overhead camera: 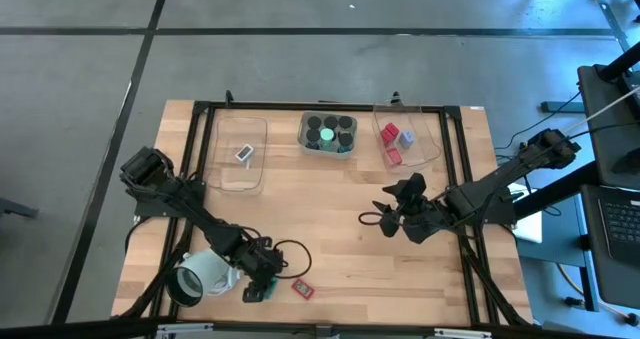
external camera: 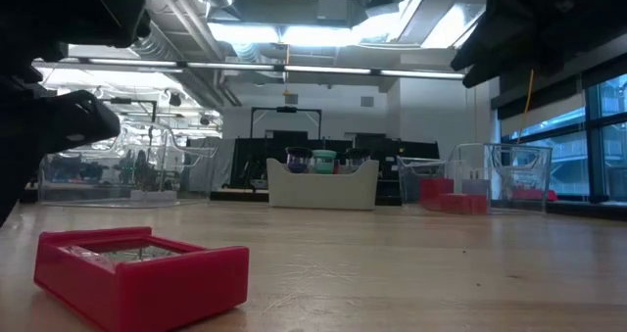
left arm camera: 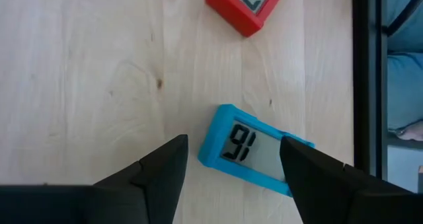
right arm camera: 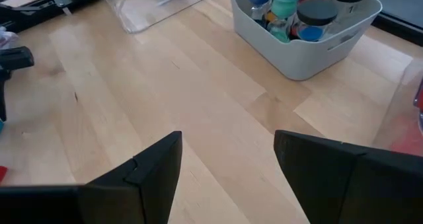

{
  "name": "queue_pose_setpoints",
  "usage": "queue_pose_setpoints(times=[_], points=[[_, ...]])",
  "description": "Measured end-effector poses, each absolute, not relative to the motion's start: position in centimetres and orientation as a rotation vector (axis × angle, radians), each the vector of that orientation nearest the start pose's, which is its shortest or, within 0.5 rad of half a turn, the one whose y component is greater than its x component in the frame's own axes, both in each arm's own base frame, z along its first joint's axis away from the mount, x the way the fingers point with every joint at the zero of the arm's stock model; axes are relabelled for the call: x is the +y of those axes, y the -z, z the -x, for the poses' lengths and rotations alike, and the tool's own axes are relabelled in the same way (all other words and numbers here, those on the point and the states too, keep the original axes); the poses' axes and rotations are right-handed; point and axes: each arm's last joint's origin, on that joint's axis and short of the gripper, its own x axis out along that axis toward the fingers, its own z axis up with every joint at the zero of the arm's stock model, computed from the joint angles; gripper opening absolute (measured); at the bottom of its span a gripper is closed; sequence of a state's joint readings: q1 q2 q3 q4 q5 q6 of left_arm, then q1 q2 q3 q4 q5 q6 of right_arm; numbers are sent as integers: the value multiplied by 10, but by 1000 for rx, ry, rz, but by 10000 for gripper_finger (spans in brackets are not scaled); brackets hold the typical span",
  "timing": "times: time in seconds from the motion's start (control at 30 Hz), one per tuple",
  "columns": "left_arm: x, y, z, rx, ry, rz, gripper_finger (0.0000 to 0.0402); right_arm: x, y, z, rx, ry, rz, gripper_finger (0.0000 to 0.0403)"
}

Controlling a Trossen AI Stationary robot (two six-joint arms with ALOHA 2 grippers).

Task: Pick & Place Office items
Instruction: Put the blue digital timer into the left transparent bin

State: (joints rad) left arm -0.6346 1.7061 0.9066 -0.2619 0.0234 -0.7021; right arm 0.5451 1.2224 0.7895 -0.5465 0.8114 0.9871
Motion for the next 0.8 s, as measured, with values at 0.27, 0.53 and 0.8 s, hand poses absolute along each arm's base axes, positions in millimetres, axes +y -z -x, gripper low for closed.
queue_pose_setpoints(times=[0.27,0.53,0.8], points=[[-188,-147,-256,1154,230,265,283,99,-231,-205,544,578,-311,245],[-189,-149,-259,1148,239,327,301,103,-228,-204,625,515,-467,245],[-180,-149,-264,1181,265,373,298,105,-227,-204,685,464,-510,245]])
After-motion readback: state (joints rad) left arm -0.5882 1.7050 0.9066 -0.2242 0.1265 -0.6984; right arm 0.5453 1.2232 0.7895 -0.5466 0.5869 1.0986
